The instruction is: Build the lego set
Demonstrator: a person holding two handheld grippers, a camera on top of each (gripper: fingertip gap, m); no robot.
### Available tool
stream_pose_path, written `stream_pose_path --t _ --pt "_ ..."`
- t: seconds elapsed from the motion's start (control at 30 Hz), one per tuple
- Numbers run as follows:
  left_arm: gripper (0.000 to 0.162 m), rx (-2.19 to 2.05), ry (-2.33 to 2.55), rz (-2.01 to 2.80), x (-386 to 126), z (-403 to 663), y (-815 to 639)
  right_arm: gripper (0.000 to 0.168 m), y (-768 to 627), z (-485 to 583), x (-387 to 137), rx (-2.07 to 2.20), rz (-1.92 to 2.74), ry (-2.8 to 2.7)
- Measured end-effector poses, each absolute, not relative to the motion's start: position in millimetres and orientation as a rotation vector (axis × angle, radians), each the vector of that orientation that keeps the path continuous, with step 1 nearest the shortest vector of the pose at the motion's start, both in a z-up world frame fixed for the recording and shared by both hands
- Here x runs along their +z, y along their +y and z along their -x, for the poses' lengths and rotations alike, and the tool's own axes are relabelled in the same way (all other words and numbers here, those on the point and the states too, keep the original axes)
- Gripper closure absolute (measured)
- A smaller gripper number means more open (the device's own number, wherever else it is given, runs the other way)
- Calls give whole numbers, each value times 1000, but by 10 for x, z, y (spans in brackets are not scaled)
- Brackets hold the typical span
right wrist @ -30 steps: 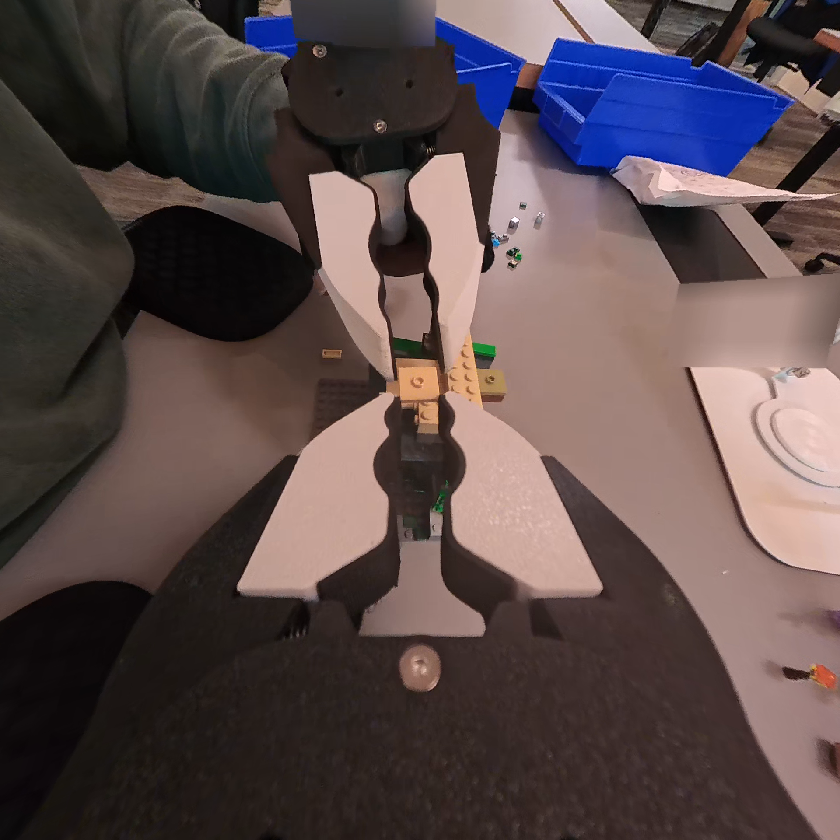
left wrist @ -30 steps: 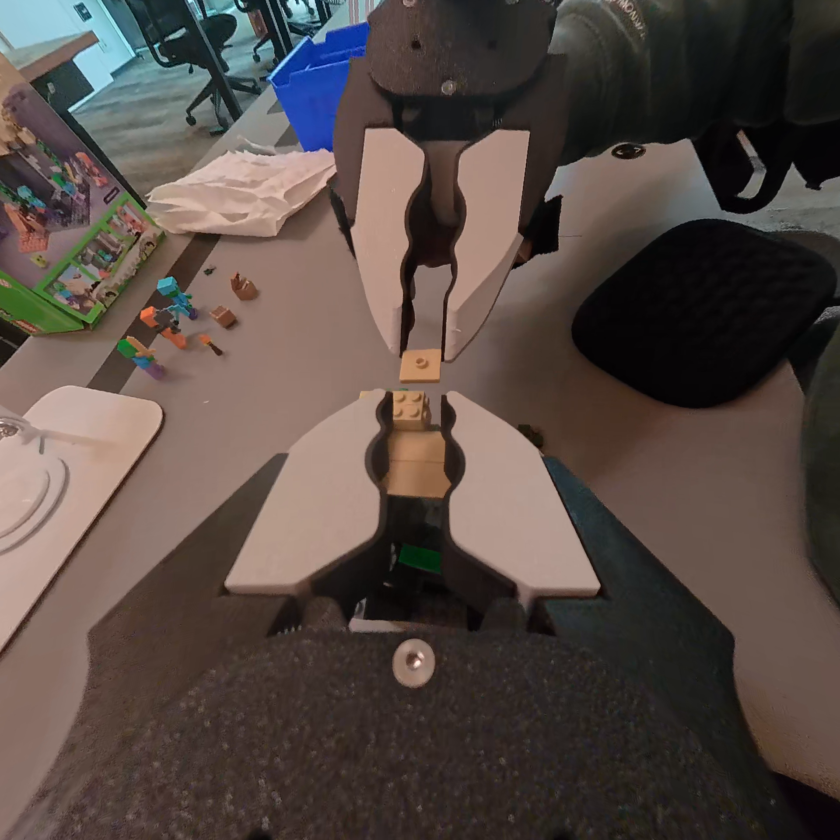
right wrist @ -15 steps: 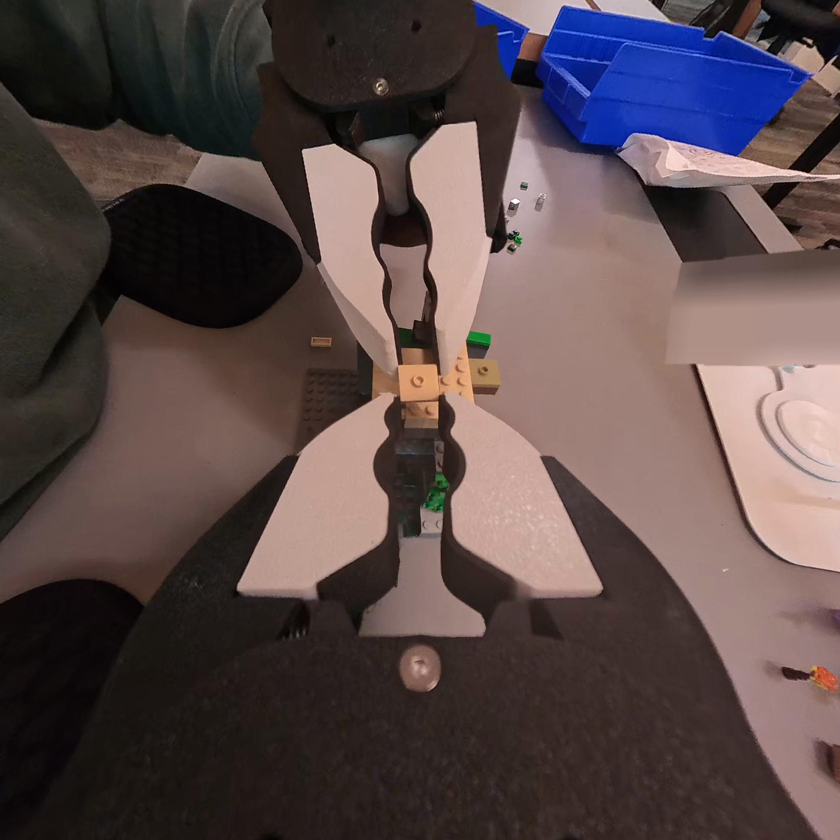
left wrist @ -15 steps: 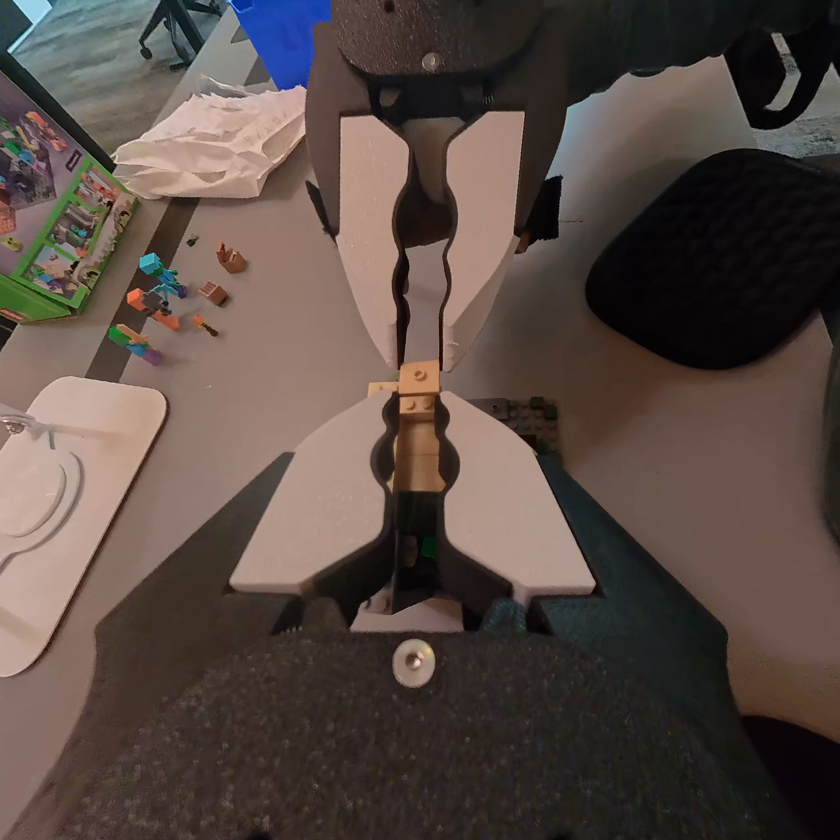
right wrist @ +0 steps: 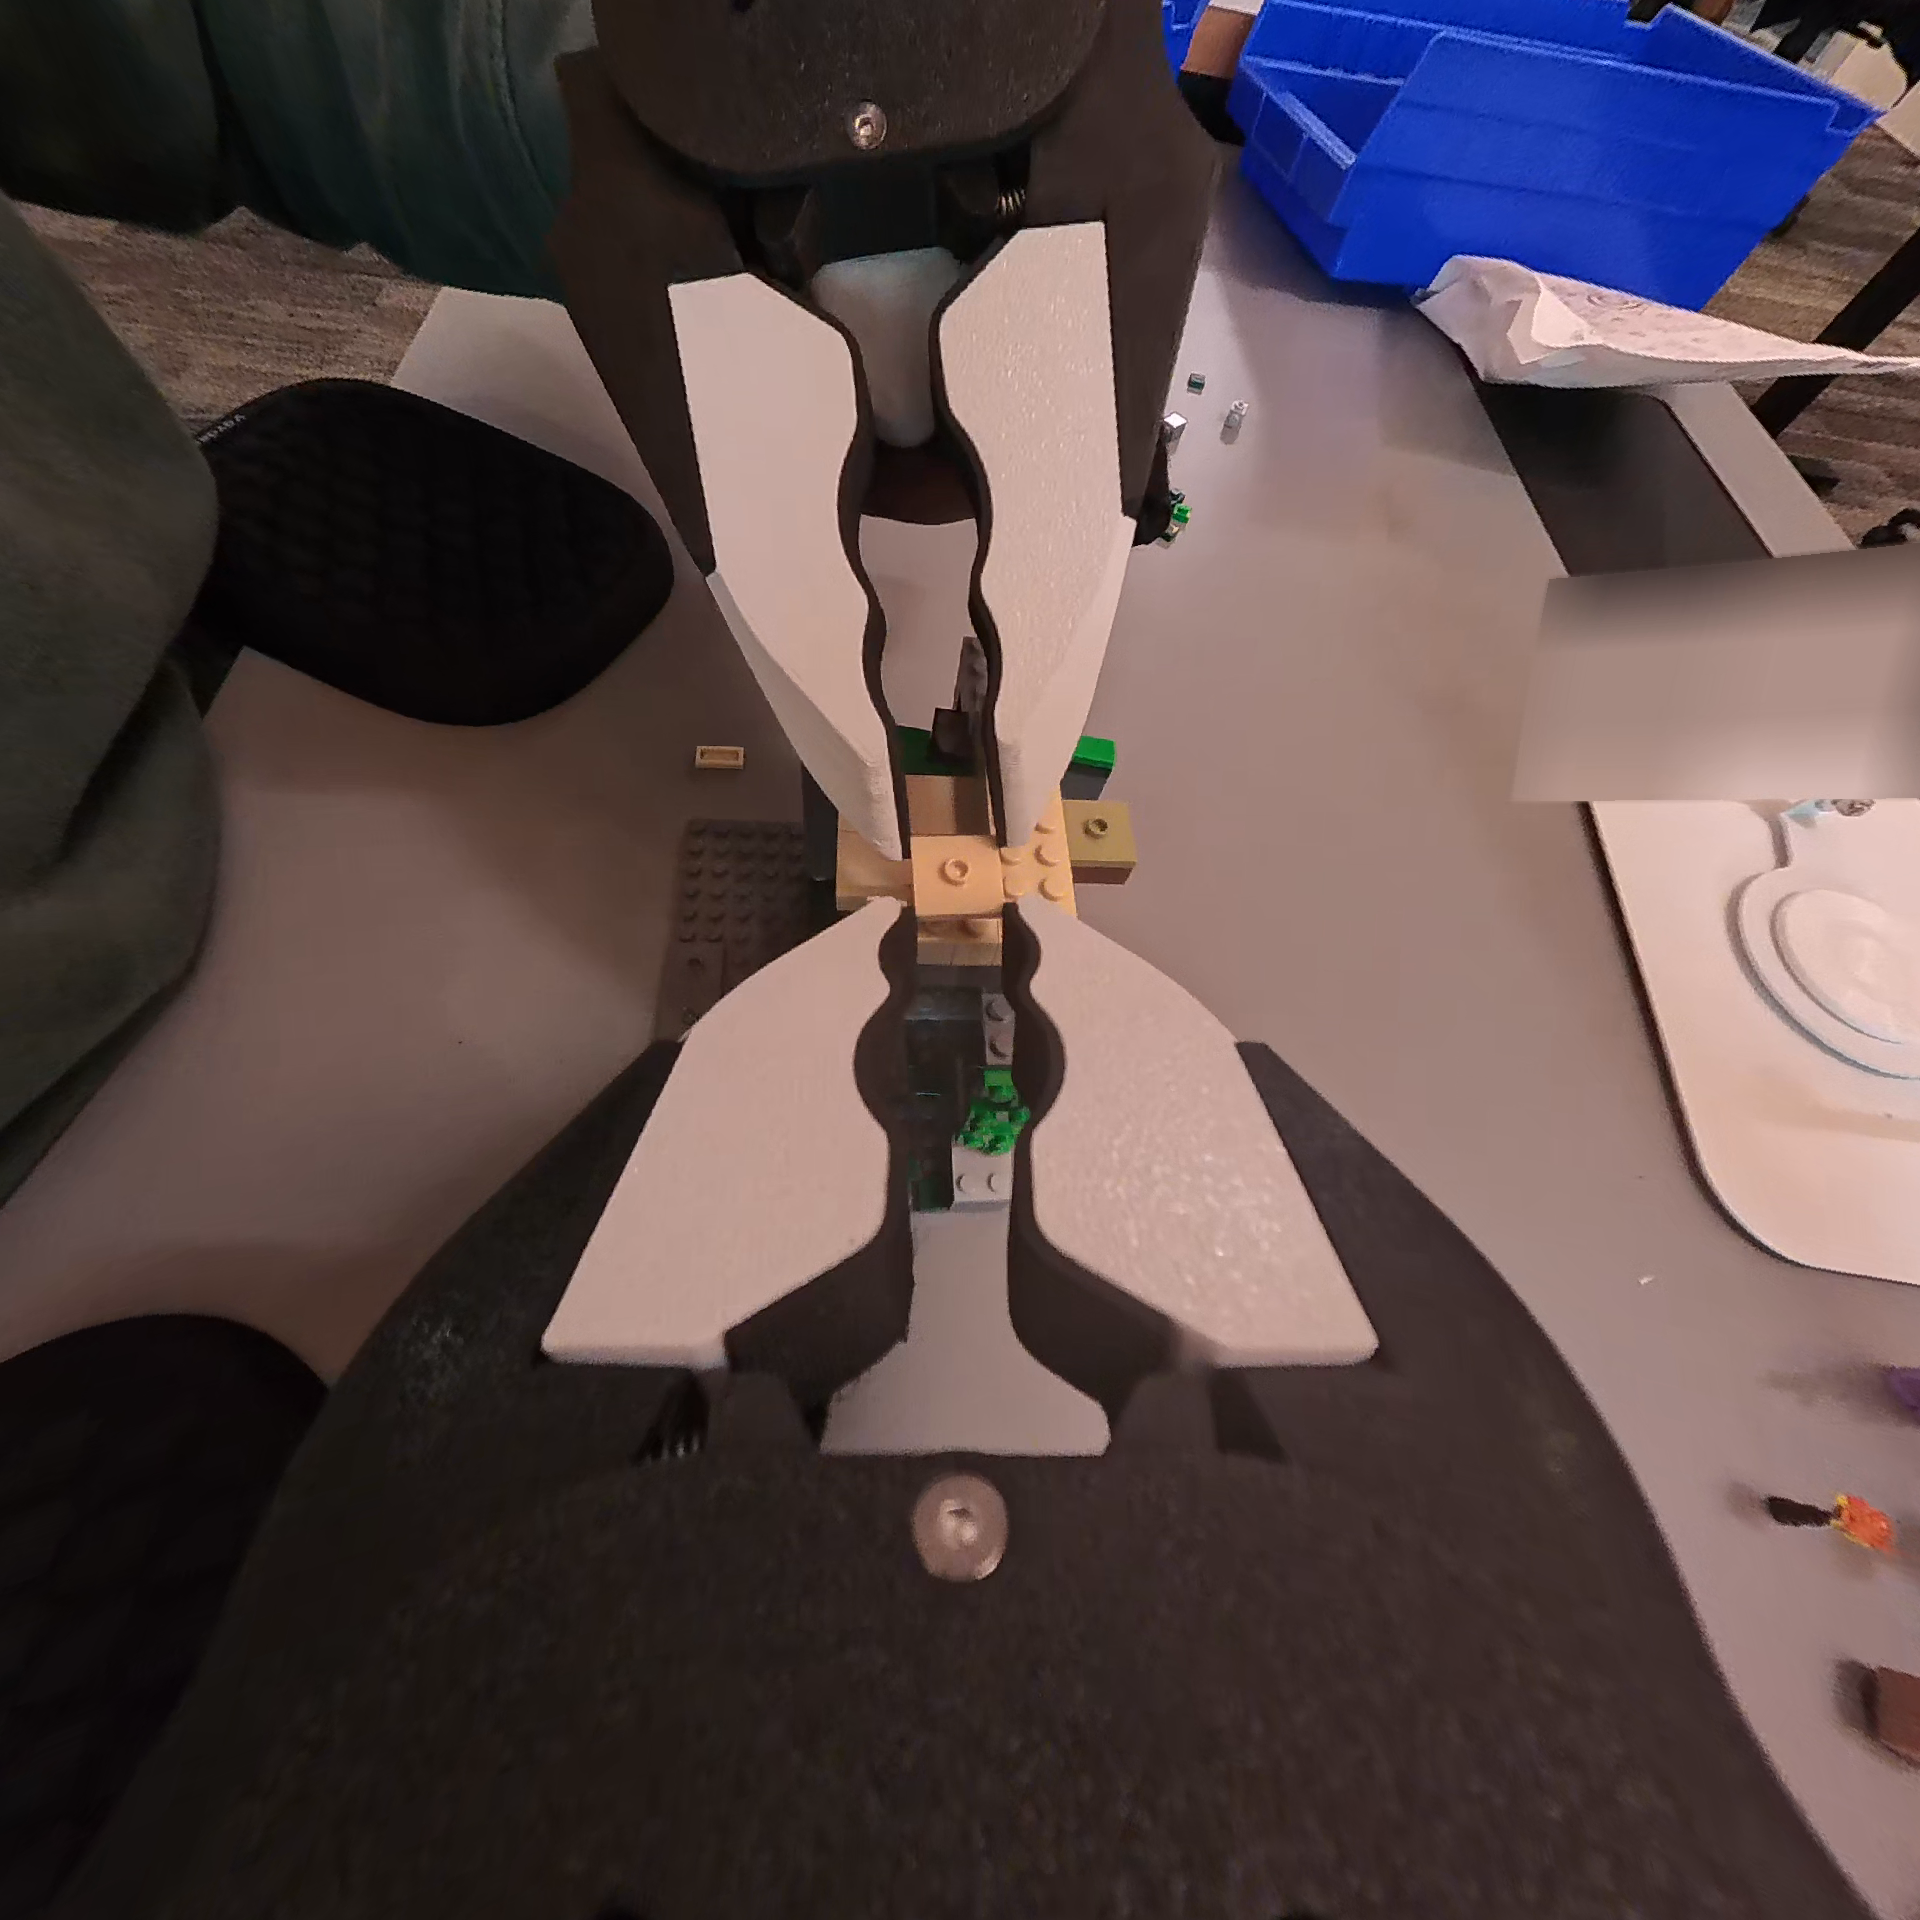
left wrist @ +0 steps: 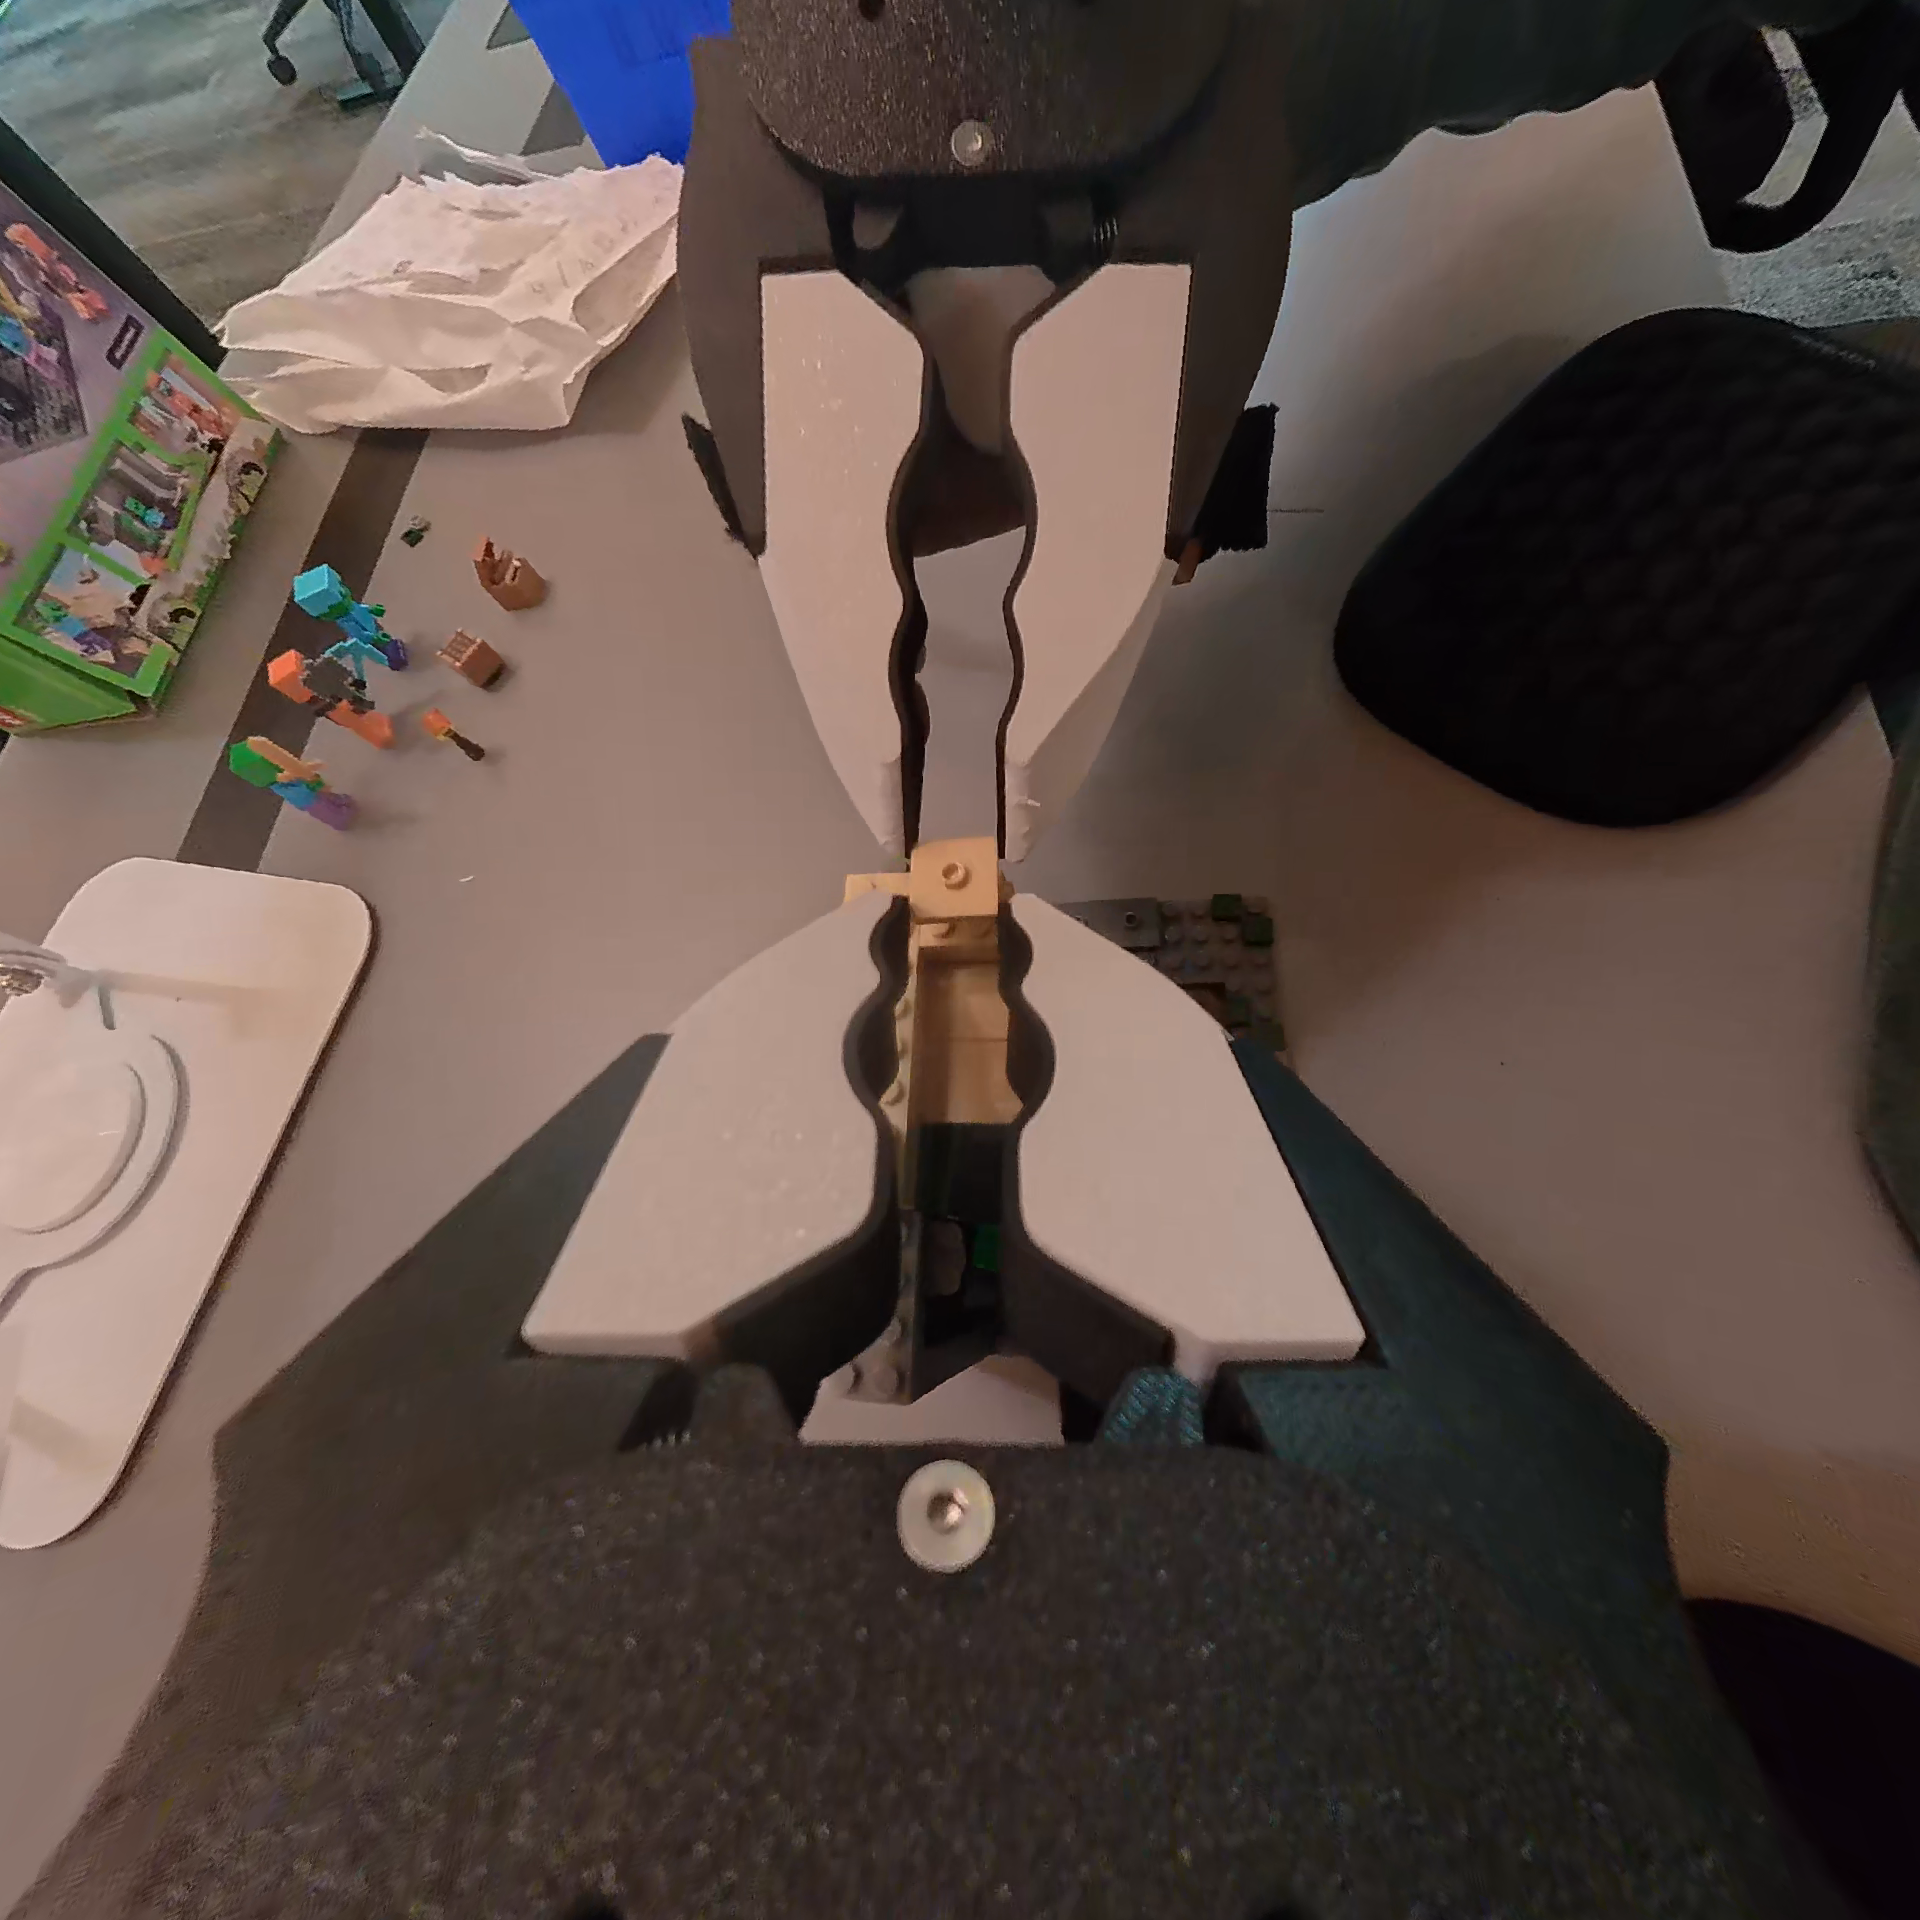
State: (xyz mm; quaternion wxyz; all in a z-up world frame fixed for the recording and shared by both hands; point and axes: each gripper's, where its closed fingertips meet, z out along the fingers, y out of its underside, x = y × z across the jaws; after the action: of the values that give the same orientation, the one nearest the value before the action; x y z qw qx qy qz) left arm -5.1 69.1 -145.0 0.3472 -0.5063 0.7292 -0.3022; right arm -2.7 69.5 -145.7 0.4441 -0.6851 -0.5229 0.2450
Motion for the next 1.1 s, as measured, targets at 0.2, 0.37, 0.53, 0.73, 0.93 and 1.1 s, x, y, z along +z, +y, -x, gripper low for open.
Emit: stream_pose_path --t 0.2,0.37,0.53,0.73,0.93,1.1 --pt "146 -768 1915 1325 -1471 59 691 153 693 36 -1481 590 1708 -1314" --pt "147 -766 1938 1366 -1485 63 692 153 693 36 -1487 582 1729 -1324" --pt "147 -747 1960 1385 -1496 59 703 153 702 30 -1491 568 1748 -1336" --pt "147 -745 1964 1415 -1523 60 704 153 699 32 -1516 577 1764 -1335" --pt "147 -723 1973 1412 -1540 58 718 153 710 31 -1523 571 1773 -1340" --pt "147 -702 1986 1396 -1542 50 721 153 713 25 -1524 563 1774 -1345"
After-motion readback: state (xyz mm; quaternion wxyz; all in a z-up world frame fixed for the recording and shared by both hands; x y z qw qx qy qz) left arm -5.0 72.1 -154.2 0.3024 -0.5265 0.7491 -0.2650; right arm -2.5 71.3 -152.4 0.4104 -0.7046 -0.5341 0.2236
